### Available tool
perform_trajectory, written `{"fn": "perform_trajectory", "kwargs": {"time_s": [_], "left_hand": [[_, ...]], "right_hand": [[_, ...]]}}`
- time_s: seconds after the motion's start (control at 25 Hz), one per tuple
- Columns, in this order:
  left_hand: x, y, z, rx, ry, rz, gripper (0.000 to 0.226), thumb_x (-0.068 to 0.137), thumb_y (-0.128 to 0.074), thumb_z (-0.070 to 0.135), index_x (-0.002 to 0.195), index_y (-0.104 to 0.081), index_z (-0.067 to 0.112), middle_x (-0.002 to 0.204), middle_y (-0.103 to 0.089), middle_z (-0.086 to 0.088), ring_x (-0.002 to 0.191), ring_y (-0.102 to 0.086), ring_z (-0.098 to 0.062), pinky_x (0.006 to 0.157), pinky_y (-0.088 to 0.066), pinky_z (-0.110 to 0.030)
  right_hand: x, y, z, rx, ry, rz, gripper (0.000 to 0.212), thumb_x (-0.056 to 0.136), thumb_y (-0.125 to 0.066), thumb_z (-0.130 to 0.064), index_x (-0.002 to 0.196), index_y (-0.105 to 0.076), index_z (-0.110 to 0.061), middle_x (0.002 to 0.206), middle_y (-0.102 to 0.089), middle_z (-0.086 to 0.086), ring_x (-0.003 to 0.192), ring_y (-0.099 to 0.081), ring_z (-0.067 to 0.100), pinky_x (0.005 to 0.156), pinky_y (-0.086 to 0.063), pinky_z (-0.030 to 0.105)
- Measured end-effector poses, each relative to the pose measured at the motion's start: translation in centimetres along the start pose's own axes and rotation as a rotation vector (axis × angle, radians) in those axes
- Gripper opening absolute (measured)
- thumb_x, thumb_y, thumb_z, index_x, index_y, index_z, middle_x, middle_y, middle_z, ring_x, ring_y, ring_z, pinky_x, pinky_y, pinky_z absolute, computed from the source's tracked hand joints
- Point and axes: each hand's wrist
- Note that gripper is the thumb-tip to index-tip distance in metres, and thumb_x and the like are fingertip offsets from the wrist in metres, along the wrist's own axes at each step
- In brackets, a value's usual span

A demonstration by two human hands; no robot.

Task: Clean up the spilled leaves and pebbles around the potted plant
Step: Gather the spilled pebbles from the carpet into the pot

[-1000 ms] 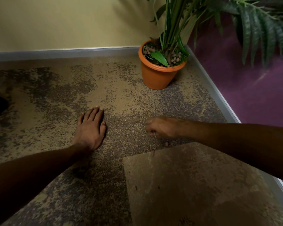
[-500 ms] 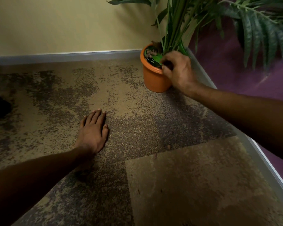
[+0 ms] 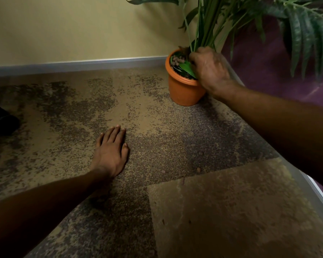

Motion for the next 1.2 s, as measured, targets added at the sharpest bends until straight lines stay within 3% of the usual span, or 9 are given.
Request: {"fn": "perform_trajectory", "kwargs": {"time_s": [0.28,0.8,0.92,1.0,1.08,1.16,1.2], "left_hand": [[0.0,-0.2,-0.1,0.018,0.004,0.009,0.065,0.102,-0.024,0.047,0.160,-0.032,0.019,0.169,-0.028,-0.003,0.157,-0.022,-0.021,0.128,-0.016,-0.047],[0.1,-0.6,-0.4,0.025,-0.002,0.021,0.064,0.102,-0.024,0.048,0.159,-0.032,0.020,0.168,-0.029,-0.002,0.156,-0.023,-0.020,0.128,-0.016,-0.048],[0.1,-0.6,-0.5,0.022,-0.005,0.020,0.064,0.103,-0.023,0.048,0.159,-0.032,0.020,0.168,-0.029,-0.003,0.156,-0.023,-0.021,0.128,-0.016,-0.048],[0.1,-0.6,-0.4,0.027,-0.006,0.019,0.064,0.103,-0.023,0.048,0.159,-0.032,0.019,0.168,-0.029,-0.003,0.156,-0.024,-0.022,0.128,-0.016,-0.048],[0.1,-0.6,-0.4,0.027,-0.006,0.019,0.064,0.103,-0.024,0.047,0.159,-0.033,0.018,0.168,-0.029,-0.004,0.156,-0.024,-0.023,0.128,-0.016,-0.049],[0.1,-0.6,-0.4,0.021,-0.009,0.022,0.064,0.103,-0.025,0.046,0.159,-0.033,0.017,0.168,-0.030,-0.005,0.156,-0.025,-0.023,0.127,-0.017,-0.049],[0.1,-0.6,-0.4,0.020,-0.010,0.024,0.063,0.102,-0.025,0.046,0.159,-0.034,0.018,0.168,-0.030,-0.005,0.156,-0.025,-0.023,0.127,-0.017,-0.049]], "right_hand": [[0.6,-0.3,-0.7,-0.120,-0.047,-0.011,0.030,0.105,-0.039,-0.012,0.122,-0.062,-0.003,0.117,-0.062,0.024,0.121,-0.054,0.040,0.091,-0.048,0.051],[0.7,-0.2,-0.2,-0.169,-0.027,-0.047,0.029,0.103,-0.040,-0.005,0.116,-0.064,0.007,0.117,-0.057,0.027,0.114,-0.057,0.042,0.090,-0.049,0.050],[-0.1,-0.3,-0.3,-0.124,0.032,-0.001,0.024,0.102,-0.046,-0.006,0.116,-0.063,0.003,0.116,-0.058,0.024,0.112,-0.058,0.041,0.088,-0.051,0.049],[-1.5,-0.9,-0.6,-0.052,0.172,0.020,0.021,0.101,-0.051,-0.012,0.114,-0.063,-0.002,0.113,-0.058,0.019,0.103,-0.061,0.036,0.082,-0.053,0.045],[-3.9,-1.7,-1.3,0.054,0.393,-0.091,0.015,0.099,-0.052,-0.020,0.103,-0.062,-0.010,0.103,-0.058,0.011,0.089,-0.056,0.023,0.072,-0.048,0.033],[-6.5,-2.7,-2.0,0.188,0.523,-0.366,0.007,0.096,-0.052,-0.023,0.091,-0.056,-0.019,0.092,-0.054,-0.003,0.080,-0.051,0.013,0.065,-0.041,0.023],[-7.7,-3.3,-2.1,0.228,0.540,-0.516,0.008,0.094,-0.053,-0.022,0.087,-0.054,-0.021,0.087,-0.055,-0.006,0.077,-0.052,0.012,0.064,-0.044,0.025]]}}
Point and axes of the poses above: each hand's wrist, its own x-axis towards the middle knuckle, its own y-axis out of the back of the hand, z = x × y
